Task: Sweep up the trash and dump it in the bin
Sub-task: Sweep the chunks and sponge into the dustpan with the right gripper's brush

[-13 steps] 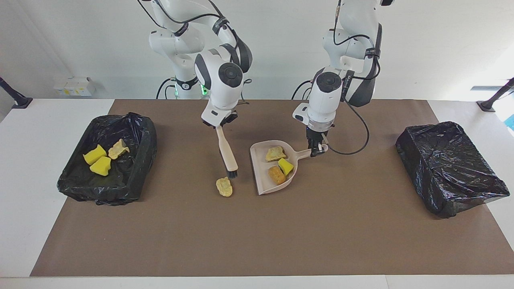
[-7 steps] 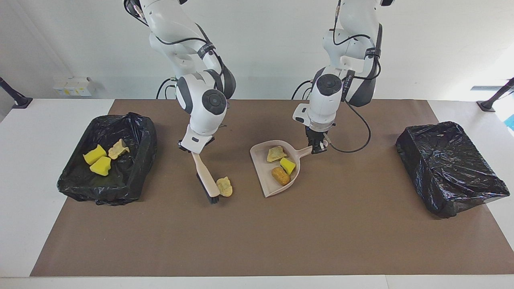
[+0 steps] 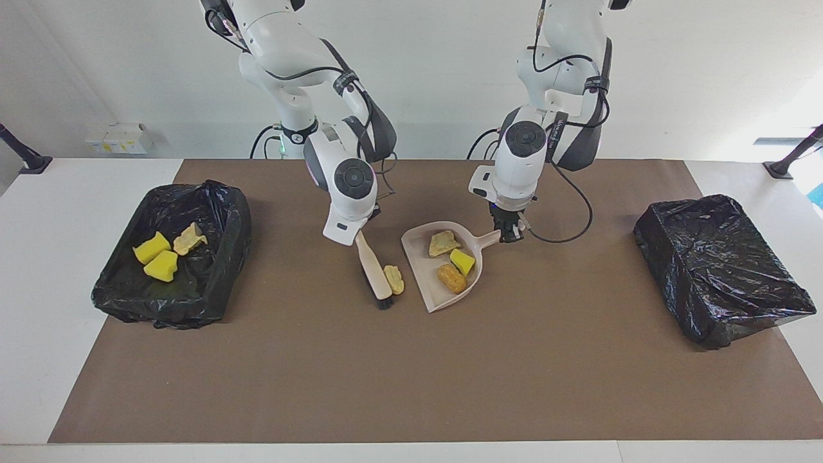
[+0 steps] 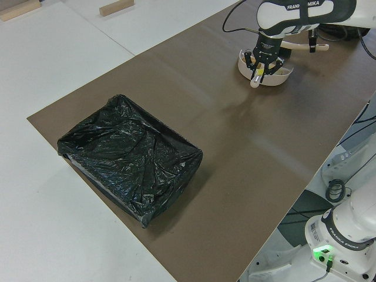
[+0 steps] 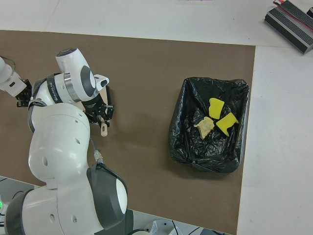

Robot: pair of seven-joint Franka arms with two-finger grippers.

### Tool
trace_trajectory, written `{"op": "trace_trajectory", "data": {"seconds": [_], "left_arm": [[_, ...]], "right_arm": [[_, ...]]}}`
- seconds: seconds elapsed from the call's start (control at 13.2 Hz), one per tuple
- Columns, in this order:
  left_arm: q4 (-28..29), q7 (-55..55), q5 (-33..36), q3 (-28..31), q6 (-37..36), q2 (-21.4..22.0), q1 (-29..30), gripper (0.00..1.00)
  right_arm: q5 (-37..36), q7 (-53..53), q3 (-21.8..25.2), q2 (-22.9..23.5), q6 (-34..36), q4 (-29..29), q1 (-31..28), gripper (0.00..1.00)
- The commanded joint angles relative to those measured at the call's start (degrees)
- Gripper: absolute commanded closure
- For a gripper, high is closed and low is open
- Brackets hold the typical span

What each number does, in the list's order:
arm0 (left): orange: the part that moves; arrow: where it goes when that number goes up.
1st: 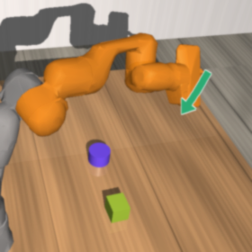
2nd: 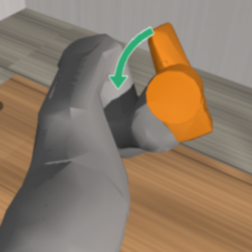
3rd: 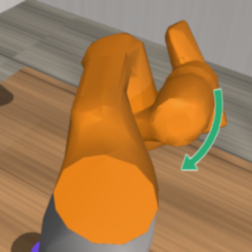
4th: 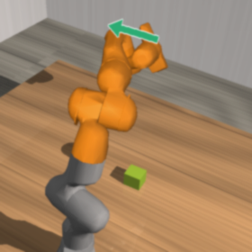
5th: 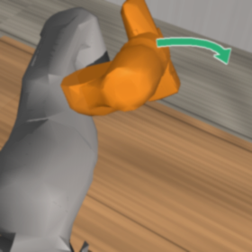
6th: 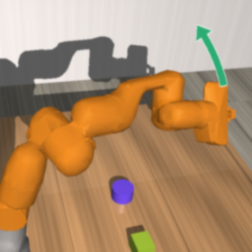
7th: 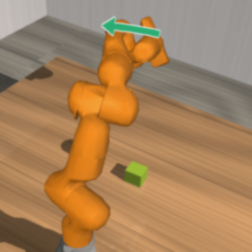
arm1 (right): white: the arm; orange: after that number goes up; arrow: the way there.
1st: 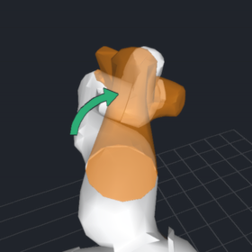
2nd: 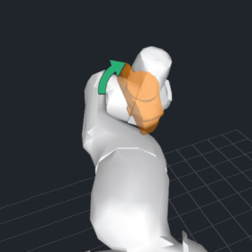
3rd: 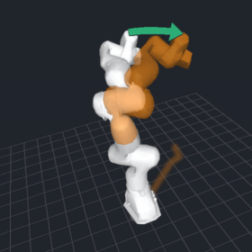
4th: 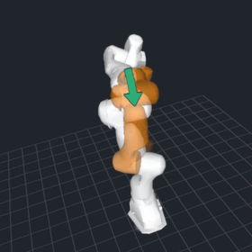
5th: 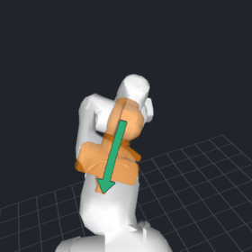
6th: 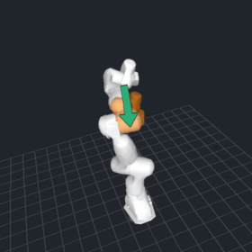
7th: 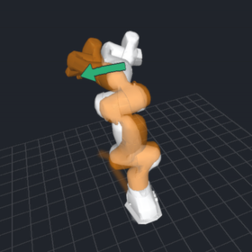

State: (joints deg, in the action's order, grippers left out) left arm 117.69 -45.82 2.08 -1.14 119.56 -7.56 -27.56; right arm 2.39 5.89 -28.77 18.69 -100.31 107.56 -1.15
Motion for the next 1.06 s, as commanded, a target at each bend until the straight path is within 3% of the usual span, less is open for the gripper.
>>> {"op": "trace_trajectory", "data": {"seconds": [0.0,0.08,0.46,0.83,0.99], "left_arm": [[4.0,0.2,-0.7,-0.1,4.8,1.8,-0.8,1.00],[4.6,-0.1,-0.7,-0.1,6.7,1.4,-0.9,1.00],[3.9,-10.1,-8.0,0.2,7.9,0.8,1.4,1.00],[2.2,-14.8,-11.0,0.0,5.6,2.7,6.1,1.00],[-1.7,-17.7,-11.0,0.2,-0.1,2.6,8.3,1.00]], "right_arm": [[12.1,0.1,-0.5,-2.2,-0.4,2.0,1.3,1.00],[15.7,1.4,-0.4,-2.4,-0.5,1.9,3.2,1.00],[15.6,11.2,0.1,-8.4,1.5,1.6,3.4,1.00],[5.5,15.4,0.1,-16.4,13.6,0.7,3.5,1.00],[5.3,19.0,-0.4,-19.0,16.5,2.4,4.1,1.00]]}}
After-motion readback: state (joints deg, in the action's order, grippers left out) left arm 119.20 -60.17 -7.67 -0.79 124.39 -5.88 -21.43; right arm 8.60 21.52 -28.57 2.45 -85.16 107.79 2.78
